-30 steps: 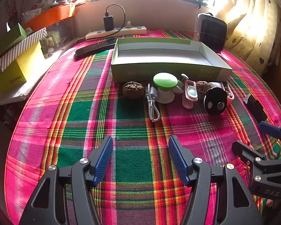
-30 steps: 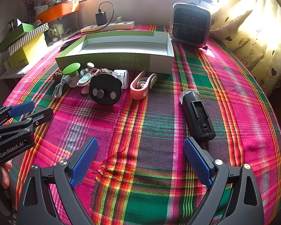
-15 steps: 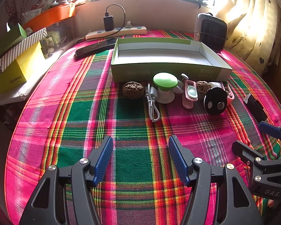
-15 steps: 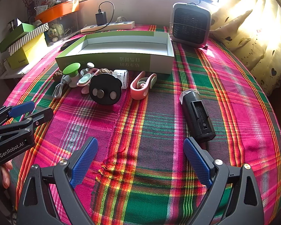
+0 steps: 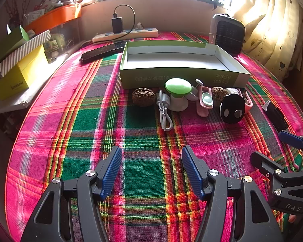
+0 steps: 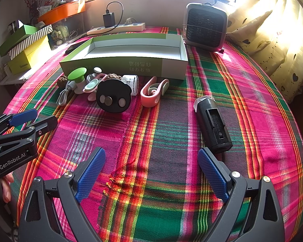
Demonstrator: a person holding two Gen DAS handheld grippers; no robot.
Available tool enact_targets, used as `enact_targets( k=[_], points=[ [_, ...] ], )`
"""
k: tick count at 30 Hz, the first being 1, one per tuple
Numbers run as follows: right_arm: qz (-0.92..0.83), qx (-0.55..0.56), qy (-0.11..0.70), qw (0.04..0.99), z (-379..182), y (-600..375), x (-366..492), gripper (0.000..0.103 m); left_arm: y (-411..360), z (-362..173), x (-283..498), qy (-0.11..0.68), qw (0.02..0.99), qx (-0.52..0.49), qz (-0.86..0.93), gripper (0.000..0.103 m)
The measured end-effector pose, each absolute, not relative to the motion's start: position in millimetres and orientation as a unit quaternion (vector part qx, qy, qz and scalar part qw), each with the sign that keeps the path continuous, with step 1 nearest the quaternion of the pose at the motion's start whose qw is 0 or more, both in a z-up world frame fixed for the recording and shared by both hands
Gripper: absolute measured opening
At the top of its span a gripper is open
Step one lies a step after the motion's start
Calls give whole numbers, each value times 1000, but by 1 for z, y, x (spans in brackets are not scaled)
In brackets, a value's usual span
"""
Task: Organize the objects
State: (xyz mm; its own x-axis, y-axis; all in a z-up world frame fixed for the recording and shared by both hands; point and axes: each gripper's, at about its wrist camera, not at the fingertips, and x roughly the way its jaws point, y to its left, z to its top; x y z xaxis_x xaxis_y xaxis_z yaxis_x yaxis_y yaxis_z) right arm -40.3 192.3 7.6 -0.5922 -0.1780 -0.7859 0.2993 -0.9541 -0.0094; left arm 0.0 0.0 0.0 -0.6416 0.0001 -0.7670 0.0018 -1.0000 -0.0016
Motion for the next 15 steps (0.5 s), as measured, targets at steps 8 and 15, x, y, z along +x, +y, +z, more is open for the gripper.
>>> enact_targets(
  k=[8, 15],
  points=[
    [-889, 432, 70, 135, 8, 190, -41, 94, 0, 0, 0, 1, 1, 423, -906, 61],
    [-888, 431, 72, 146, 8, 189, -36, 94, 0, 0, 0, -1, -4, 424, -906, 61]
  ],
)
